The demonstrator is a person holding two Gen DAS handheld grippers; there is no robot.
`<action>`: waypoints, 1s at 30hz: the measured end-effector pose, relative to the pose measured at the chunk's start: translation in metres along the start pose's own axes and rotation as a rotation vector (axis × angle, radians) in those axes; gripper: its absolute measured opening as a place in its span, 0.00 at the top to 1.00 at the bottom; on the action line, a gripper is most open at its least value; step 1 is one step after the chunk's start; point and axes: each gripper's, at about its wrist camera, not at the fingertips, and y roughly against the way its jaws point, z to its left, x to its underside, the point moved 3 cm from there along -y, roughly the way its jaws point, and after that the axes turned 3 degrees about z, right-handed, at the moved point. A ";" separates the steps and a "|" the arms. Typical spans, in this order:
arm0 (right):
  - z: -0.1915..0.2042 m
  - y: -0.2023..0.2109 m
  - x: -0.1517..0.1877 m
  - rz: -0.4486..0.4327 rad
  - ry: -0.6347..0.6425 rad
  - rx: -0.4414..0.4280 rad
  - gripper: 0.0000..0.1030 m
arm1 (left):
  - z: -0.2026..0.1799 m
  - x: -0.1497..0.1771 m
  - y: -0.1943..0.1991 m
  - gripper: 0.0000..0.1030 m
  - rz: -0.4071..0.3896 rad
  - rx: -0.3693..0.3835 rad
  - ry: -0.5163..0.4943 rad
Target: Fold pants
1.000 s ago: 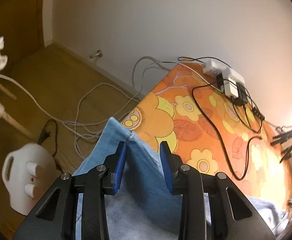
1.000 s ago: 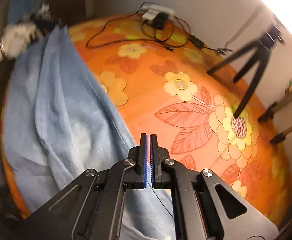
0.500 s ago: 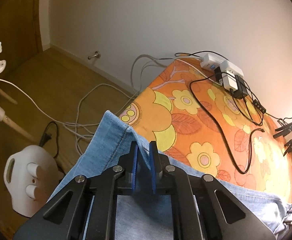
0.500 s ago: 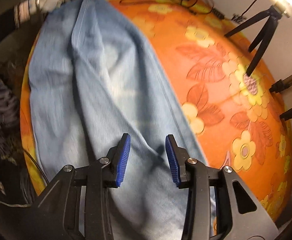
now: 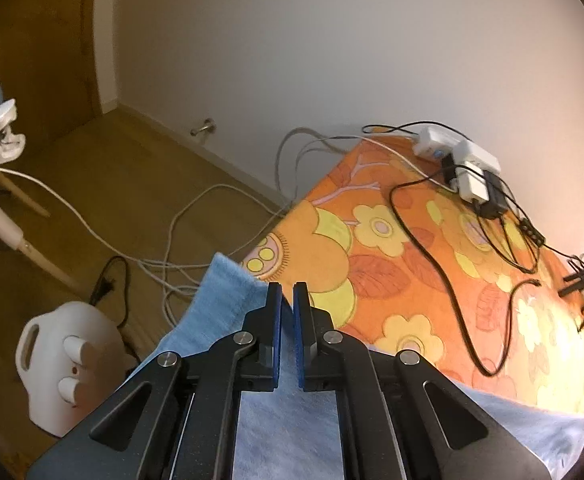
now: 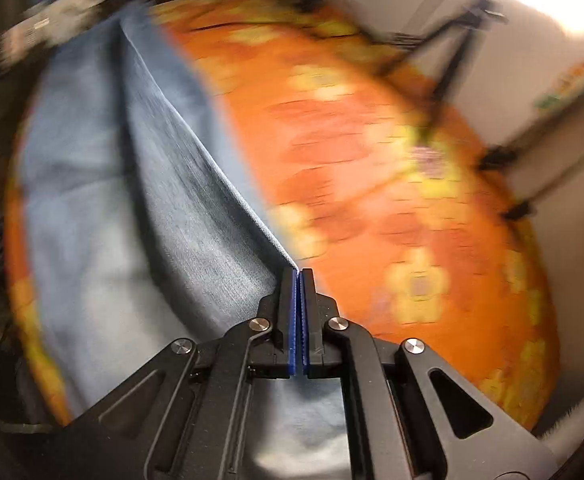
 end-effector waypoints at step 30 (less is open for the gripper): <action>0.250 0.029 -0.234 -0.345 0.265 -0.328 0.66 | 0.148 0.111 0.093 0.62 0.096 0.089 0.124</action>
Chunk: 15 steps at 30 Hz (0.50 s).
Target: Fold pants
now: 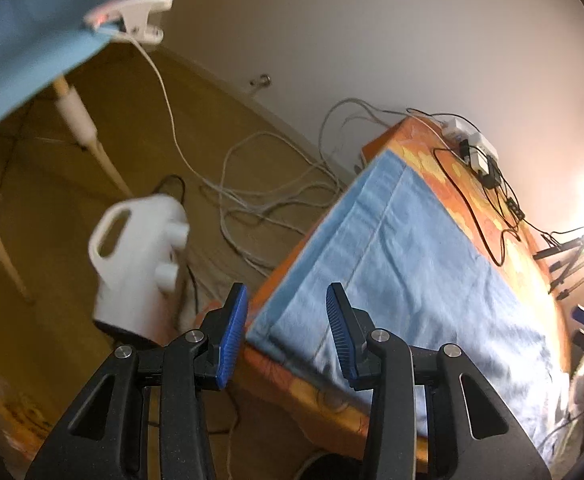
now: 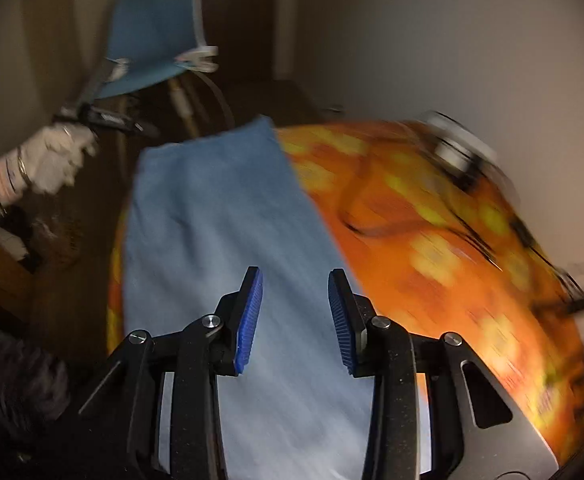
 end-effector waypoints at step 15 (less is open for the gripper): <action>0.150 -0.135 -0.083 0.089 0.111 -0.236 0.65 | 0.029 0.015 -0.006 0.56 0.026 0.194 0.155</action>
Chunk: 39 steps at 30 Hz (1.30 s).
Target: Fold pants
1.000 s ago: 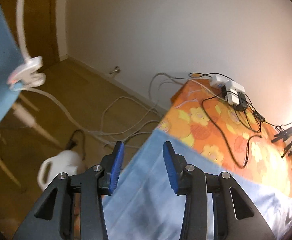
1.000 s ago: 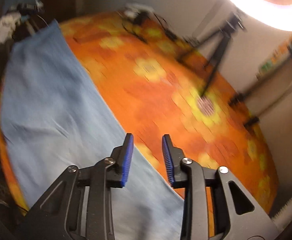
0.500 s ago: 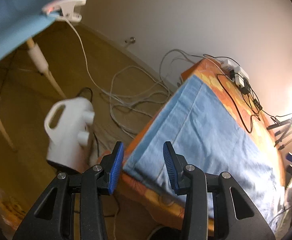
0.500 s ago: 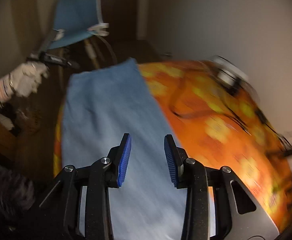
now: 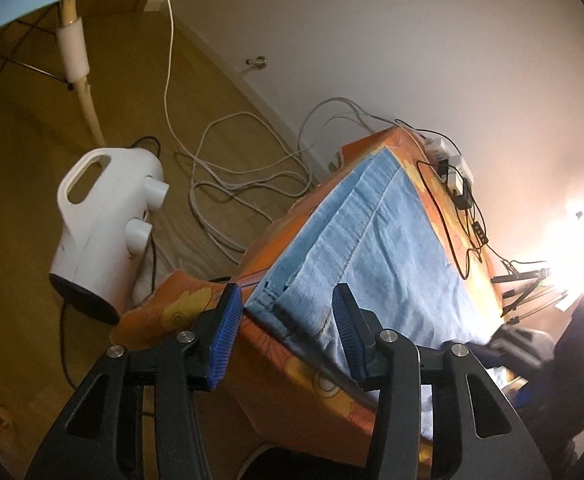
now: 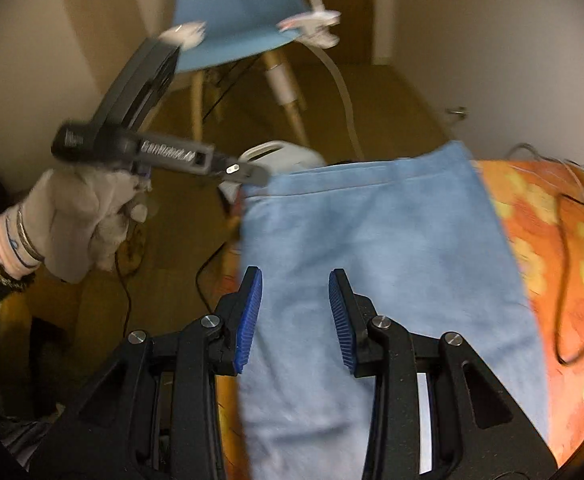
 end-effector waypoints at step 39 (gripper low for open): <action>-0.061 -0.087 -0.105 0.280 -0.415 -0.027 0.46 | -0.069 0.037 -0.006 0.90 -0.178 -0.087 -0.364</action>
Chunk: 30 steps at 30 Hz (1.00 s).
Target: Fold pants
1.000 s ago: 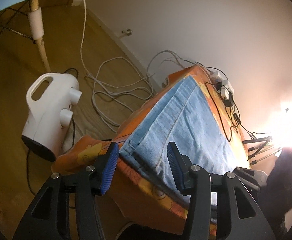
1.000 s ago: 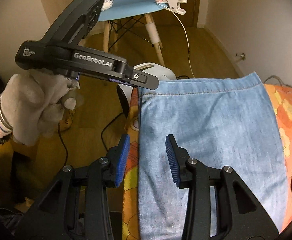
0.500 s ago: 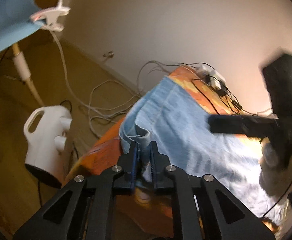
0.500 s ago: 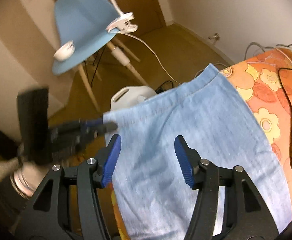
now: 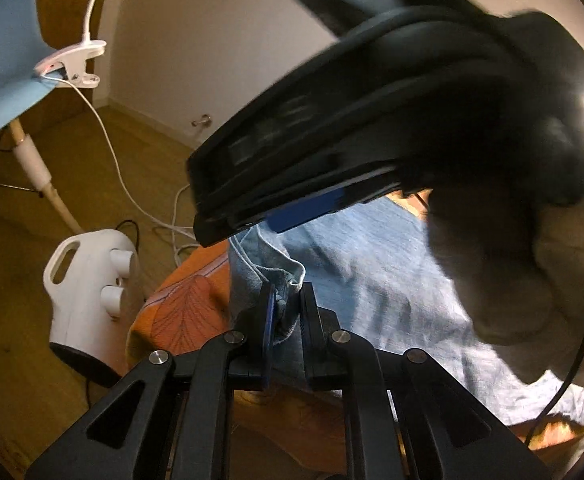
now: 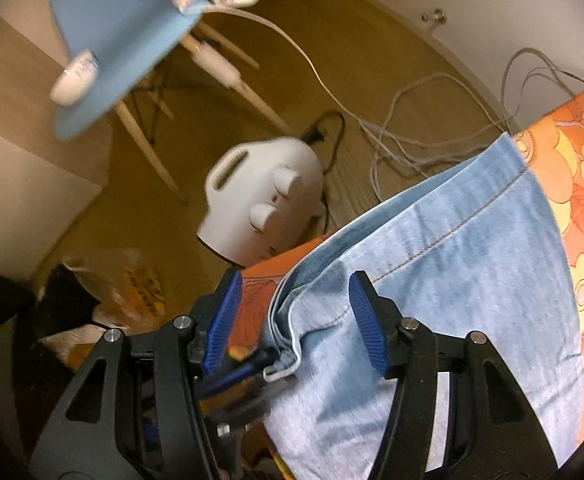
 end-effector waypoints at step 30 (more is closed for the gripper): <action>-0.044 0.036 0.008 -0.064 -0.090 -0.061 0.54 | -0.030 -0.004 -0.005 0.85 -0.074 -0.067 -0.105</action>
